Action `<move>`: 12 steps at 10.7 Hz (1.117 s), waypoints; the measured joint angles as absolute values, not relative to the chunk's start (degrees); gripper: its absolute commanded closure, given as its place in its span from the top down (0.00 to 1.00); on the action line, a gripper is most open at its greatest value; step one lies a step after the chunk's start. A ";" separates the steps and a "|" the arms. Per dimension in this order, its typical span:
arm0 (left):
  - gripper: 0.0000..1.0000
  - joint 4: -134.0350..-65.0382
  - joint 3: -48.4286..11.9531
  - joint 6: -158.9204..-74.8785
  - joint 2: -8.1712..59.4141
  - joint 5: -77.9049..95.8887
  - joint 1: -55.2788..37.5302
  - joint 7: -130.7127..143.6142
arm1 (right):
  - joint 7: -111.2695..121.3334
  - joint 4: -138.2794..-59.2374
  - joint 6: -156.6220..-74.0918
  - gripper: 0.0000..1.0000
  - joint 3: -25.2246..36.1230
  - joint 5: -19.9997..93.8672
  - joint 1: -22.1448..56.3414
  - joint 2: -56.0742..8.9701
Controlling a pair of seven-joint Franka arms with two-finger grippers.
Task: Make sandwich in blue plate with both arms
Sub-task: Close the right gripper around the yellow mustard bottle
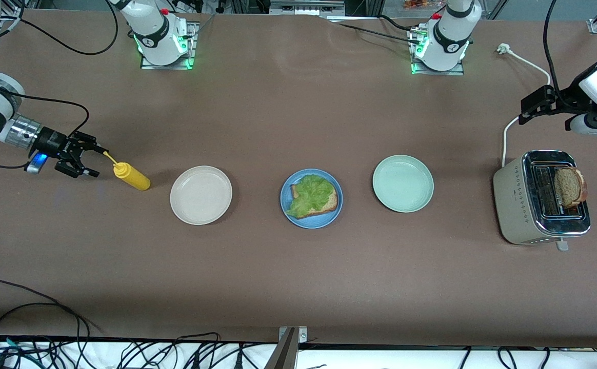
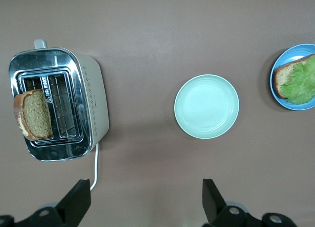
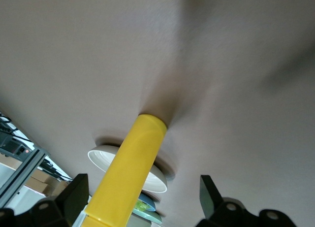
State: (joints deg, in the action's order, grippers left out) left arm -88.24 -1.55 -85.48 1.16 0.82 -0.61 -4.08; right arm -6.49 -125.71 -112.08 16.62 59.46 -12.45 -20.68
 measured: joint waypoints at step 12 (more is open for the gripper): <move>1.00 -88.22 -1.47 -85.45 1.16 0.82 -0.63 -4.08 | -7.15 -132.57 -109.86 1.00 13.87 67.11 -13.14 -23.47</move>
